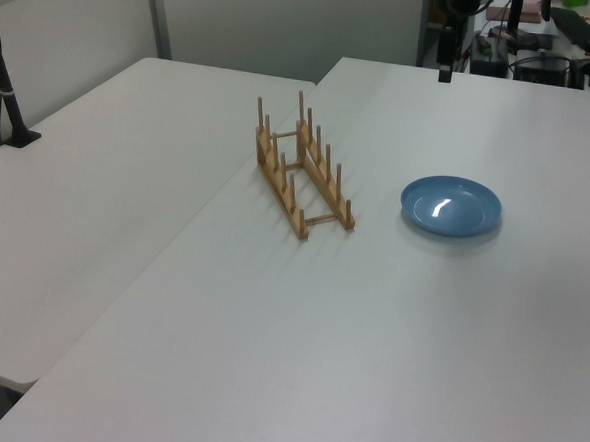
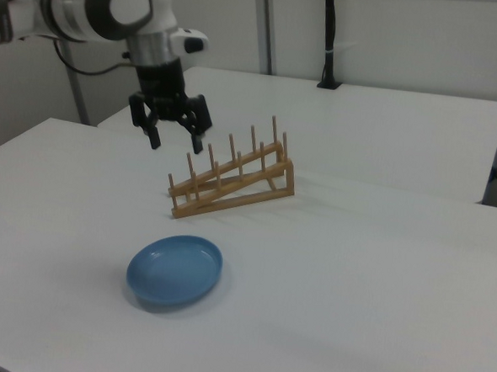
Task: Place plate in plate rack
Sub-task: 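Move the open gripper toward the light blue plate's rim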
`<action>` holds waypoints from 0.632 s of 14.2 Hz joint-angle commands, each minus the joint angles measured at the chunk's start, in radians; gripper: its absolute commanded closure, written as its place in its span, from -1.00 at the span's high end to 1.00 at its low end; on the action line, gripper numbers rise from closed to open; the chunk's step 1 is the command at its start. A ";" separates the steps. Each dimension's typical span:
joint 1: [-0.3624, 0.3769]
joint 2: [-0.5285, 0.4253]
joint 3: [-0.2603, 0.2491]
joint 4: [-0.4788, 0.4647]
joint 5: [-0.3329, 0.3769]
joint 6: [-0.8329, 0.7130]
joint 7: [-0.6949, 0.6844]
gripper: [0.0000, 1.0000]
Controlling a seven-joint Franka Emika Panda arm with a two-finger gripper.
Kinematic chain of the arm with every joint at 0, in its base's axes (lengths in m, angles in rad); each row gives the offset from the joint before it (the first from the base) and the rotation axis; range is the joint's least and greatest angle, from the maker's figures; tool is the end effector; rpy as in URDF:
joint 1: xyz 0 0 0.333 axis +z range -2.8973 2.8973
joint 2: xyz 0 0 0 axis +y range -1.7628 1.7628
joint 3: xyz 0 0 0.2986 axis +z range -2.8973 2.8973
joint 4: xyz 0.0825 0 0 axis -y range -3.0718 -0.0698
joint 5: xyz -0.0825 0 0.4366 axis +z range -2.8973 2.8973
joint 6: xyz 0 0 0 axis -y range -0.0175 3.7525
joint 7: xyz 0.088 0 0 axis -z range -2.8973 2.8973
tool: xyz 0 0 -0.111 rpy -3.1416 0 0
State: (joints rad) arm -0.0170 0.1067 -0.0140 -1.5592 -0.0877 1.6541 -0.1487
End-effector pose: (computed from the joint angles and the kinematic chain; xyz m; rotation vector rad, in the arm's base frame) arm 0.6424 -0.0286 0.5502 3.0480 0.1916 -0.0301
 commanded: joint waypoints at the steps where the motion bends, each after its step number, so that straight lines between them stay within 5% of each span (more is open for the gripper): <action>1: -0.066 0.048 -0.004 -0.019 0.017 -0.004 -0.214 1.00; 4: -0.112 0.051 -0.004 -0.138 0.016 0.103 -0.394 1.00; 9: -0.120 0.100 -0.006 -0.304 -0.016 0.281 -0.422 0.78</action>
State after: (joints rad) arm -0.1422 0.2027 -0.0160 -1.7623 -0.0881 1.8451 -0.5445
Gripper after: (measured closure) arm 0.057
